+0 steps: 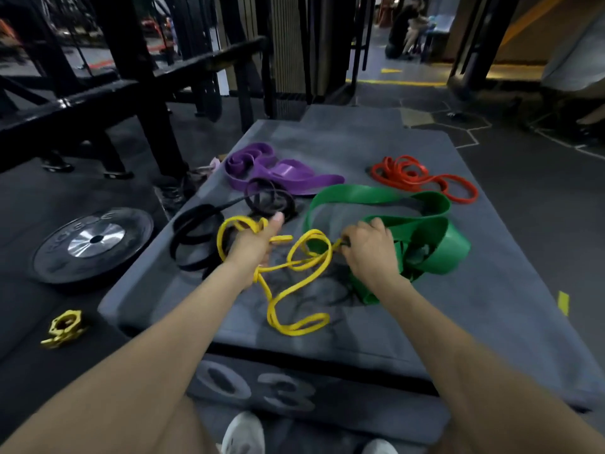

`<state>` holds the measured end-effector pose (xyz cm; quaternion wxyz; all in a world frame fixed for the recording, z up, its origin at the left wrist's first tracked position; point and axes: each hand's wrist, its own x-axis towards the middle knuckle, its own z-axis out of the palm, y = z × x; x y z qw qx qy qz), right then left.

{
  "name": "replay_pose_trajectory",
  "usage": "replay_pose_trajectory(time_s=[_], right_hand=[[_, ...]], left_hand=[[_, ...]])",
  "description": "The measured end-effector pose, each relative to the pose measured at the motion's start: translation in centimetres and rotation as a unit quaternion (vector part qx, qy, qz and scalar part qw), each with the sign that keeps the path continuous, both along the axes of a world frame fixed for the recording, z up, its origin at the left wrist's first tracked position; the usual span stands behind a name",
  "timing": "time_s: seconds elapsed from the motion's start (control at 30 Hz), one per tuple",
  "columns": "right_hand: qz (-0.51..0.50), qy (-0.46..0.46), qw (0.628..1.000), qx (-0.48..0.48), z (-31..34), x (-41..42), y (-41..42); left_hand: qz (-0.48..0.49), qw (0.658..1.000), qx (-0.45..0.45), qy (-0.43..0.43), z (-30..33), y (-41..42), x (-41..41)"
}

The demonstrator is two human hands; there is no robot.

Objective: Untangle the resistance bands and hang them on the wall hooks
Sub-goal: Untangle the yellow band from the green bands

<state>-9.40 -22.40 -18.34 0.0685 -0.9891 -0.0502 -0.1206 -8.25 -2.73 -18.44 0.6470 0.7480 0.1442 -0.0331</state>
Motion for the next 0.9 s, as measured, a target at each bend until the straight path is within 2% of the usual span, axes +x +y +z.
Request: replay_pose_trajectory(time_s=[0.1,0.17,0.37,0.63,0.7,0.77,0.9], right_hand=[[0.018,-0.017,0.999,0.035,-1.2,0.3,-0.5],[0.016,-0.034,0.996,0.082,-1.2,0.3,-0.6],[-0.033,-0.081,0.983,0.158,0.9,1.8,-2.3],[-0.137,-0.101,0.977,0.126,2.0,1.9,-4.1],[-0.113,-0.085,0.987,0.08,1.6,1.5,-3.3],[-0.063,-0.056,0.996,0.034,1.1,1.3,-2.8],[0.007,-0.006,0.998,0.067,1.1,0.9,-2.6]], left_hand=[[-0.041,0.997,0.048,-0.043,-1.1,-0.7,-0.8],[-0.044,0.996,0.045,-0.059,-1.8,-0.8,-1.1],[0.053,0.985,0.11,-0.12,1.2,0.6,-0.4],[0.014,0.934,0.308,-0.182,1.8,0.2,-0.4],[-0.018,0.939,0.303,-0.163,0.9,-0.5,-0.5],[-0.042,0.956,0.252,-0.141,-0.1,-0.7,-0.6],[-0.047,0.982,0.151,-0.103,-0.7,-0.5,-0.7]])
